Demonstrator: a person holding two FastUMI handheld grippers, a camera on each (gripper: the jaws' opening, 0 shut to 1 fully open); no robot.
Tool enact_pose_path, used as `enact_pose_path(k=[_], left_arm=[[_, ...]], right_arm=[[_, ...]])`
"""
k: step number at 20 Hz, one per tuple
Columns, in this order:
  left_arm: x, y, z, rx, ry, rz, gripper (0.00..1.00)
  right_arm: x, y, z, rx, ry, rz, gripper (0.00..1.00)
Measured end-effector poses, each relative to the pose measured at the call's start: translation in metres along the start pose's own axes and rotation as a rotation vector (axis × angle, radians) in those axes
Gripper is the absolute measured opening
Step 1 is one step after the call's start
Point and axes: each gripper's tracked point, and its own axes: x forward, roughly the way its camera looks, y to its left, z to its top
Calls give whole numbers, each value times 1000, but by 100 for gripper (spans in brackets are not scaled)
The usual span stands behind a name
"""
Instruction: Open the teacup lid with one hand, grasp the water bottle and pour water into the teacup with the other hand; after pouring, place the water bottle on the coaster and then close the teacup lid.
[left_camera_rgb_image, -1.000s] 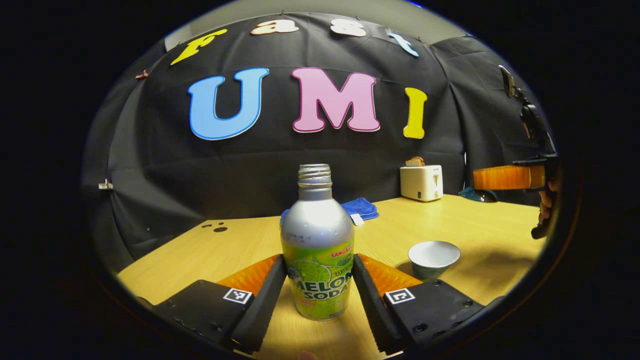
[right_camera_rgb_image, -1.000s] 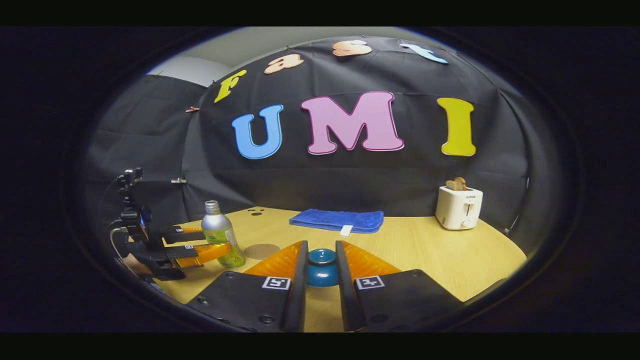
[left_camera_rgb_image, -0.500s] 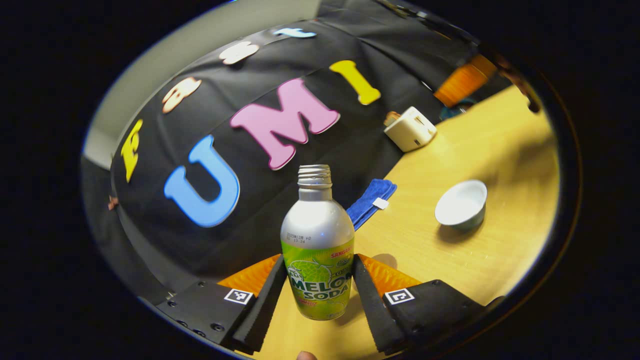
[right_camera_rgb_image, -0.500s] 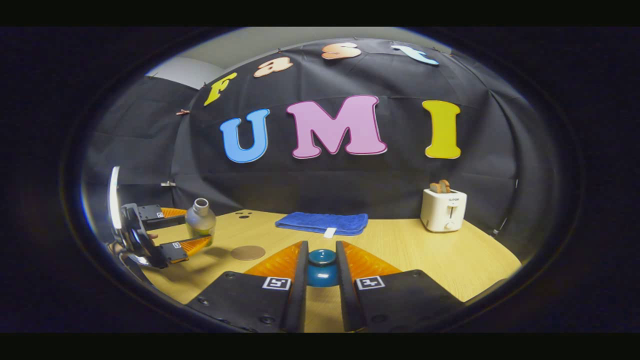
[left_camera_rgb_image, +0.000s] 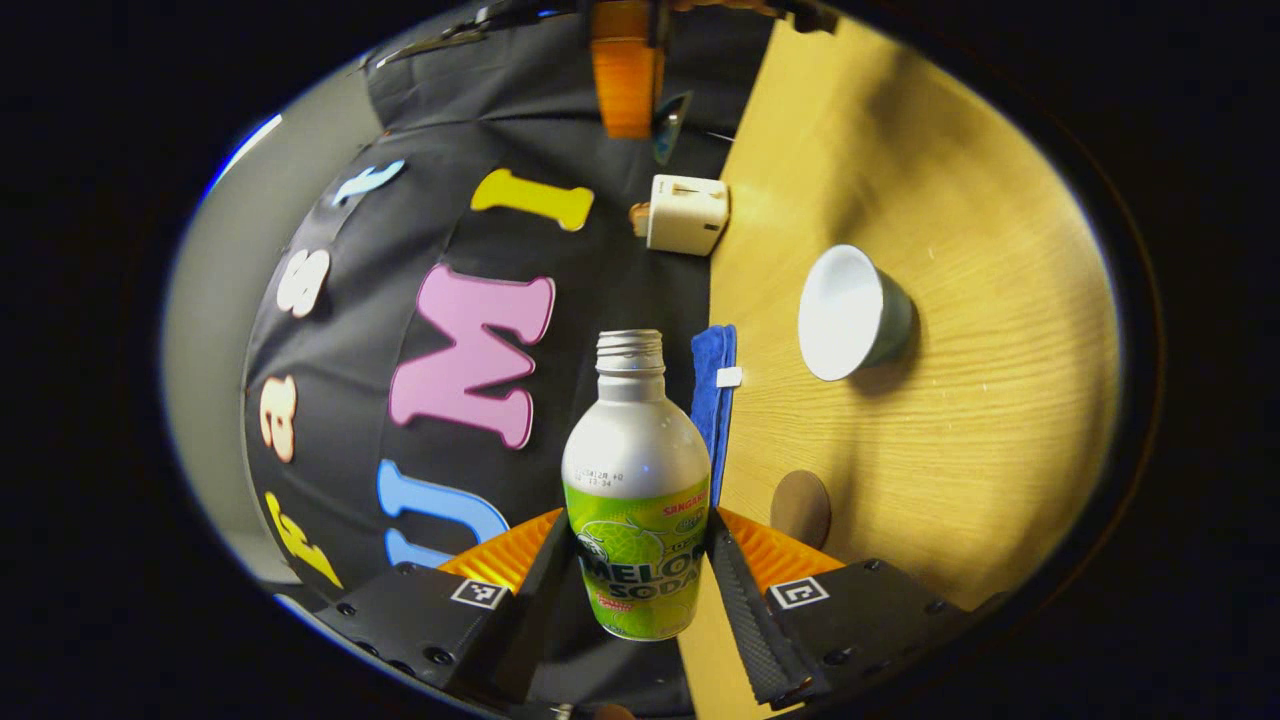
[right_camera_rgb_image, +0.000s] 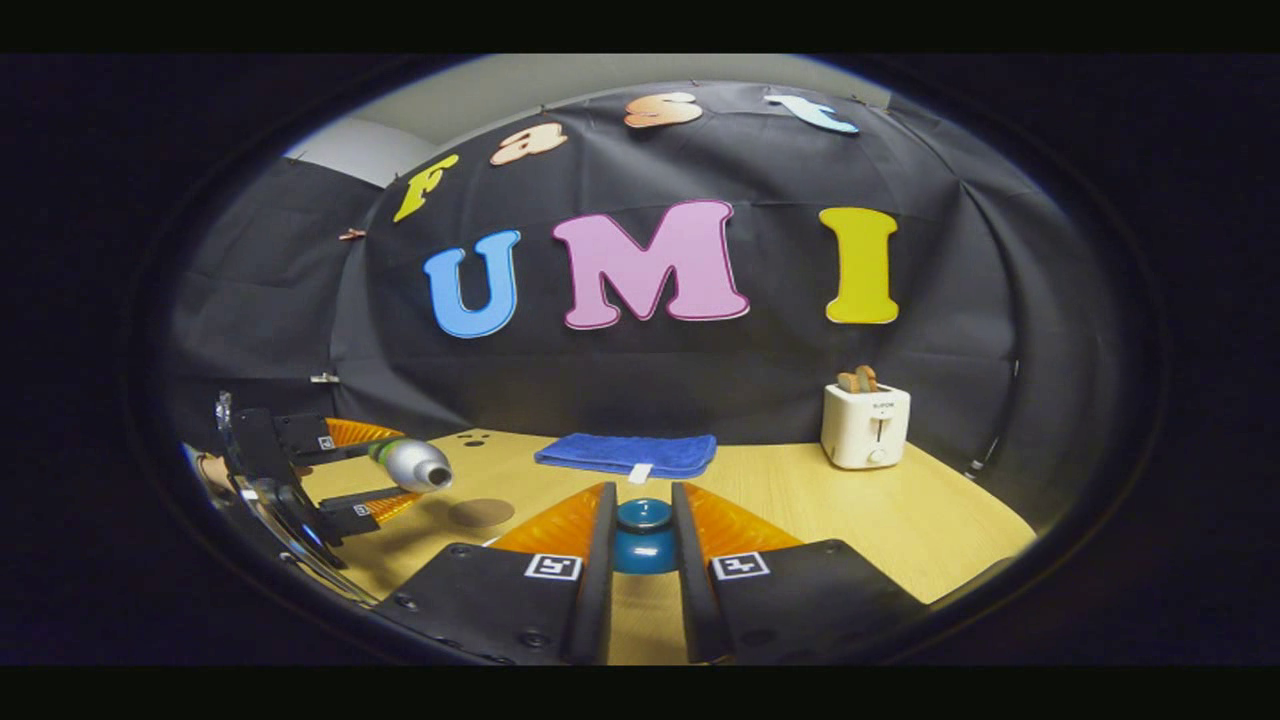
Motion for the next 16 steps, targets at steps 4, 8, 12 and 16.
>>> enact_pose_path(k=[4, 8, 12, 16], left_arm=[[6, -6, 0, 101, 5, -45, 80], [17, -16, 1, 192, 5, -87, 80], [26, -19, -3, 270, 15, -124, 80], [34, -22, -4, 321, 15, -142, 80]], right_arm=[[-2, -3, 4, 4, -8, -1, 33], [-3, -4, 4, 11, -8, 1, 32], [-4, -2, 7, 16, -13, 9, 28], [-3, 2, 5, 16, -7, 21, 32]])
